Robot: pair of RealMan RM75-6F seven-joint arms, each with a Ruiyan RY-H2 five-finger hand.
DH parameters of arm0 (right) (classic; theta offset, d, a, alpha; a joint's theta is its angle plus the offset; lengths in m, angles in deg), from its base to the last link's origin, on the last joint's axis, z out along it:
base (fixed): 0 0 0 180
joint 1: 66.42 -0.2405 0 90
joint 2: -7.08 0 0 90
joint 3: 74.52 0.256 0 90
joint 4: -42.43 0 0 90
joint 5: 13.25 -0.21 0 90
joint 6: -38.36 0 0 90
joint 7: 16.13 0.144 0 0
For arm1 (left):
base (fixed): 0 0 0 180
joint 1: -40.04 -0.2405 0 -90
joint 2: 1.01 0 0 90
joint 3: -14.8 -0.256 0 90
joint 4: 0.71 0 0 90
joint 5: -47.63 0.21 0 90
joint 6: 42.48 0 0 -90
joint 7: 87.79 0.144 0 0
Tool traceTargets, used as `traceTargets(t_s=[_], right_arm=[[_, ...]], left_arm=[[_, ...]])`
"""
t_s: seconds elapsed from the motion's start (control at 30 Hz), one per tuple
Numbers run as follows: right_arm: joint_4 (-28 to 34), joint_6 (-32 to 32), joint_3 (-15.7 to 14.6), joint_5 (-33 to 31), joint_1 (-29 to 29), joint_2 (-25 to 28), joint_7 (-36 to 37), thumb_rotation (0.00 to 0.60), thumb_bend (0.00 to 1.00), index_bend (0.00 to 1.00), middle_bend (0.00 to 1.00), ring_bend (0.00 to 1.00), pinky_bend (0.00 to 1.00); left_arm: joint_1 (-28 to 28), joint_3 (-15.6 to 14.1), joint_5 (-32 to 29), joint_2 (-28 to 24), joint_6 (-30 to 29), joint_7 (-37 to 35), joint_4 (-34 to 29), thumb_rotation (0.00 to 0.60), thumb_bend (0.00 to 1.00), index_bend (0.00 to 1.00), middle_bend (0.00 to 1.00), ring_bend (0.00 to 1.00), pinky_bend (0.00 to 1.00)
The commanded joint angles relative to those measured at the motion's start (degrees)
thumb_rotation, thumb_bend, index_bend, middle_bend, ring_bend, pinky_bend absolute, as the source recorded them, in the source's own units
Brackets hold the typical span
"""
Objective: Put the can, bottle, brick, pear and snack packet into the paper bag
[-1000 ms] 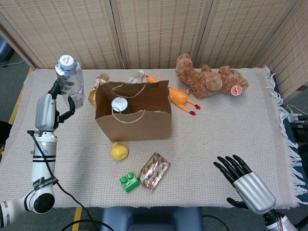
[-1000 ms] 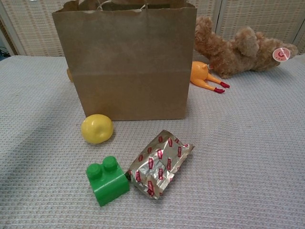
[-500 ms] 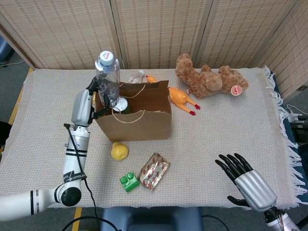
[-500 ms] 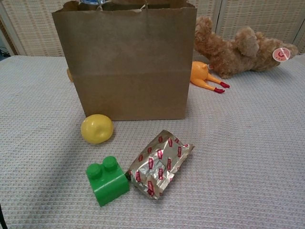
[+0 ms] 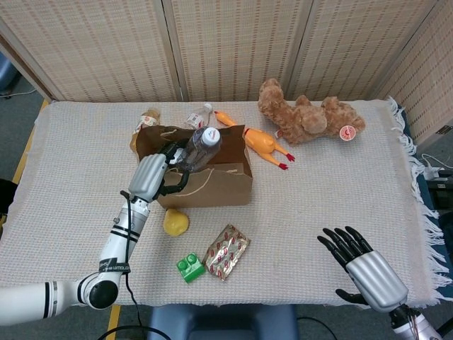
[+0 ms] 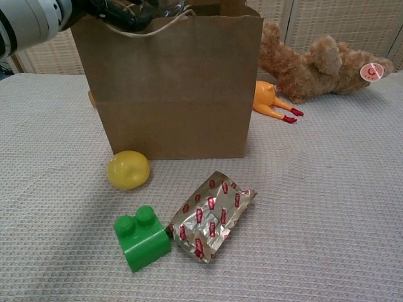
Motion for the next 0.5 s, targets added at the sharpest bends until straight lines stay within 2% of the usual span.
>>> traceTargets(t_s=[0.03,0.5], right_arm=[[0.1,0.1,-0.1,0.2,0.0,0.0,-0.1,0.6,0.02,0.0,0.0,0.0,0.0],[0.2,0.6,-0.4,1.4,0.3,-0.1,-0.5,0.6,0.02,0.0,0.0,0.0,0.0]], left_arm=[[0.0,0.1,-0.3,-0.6,0.2,-0.2,-0.7,0.6,0.4,0.0,0.03,0.0,0.16],[-1.8,0.3,0.4,-5.3,0.3,-2.5,-5.7,0.6,0.4,0.0,0.04,0.0,0.16]])
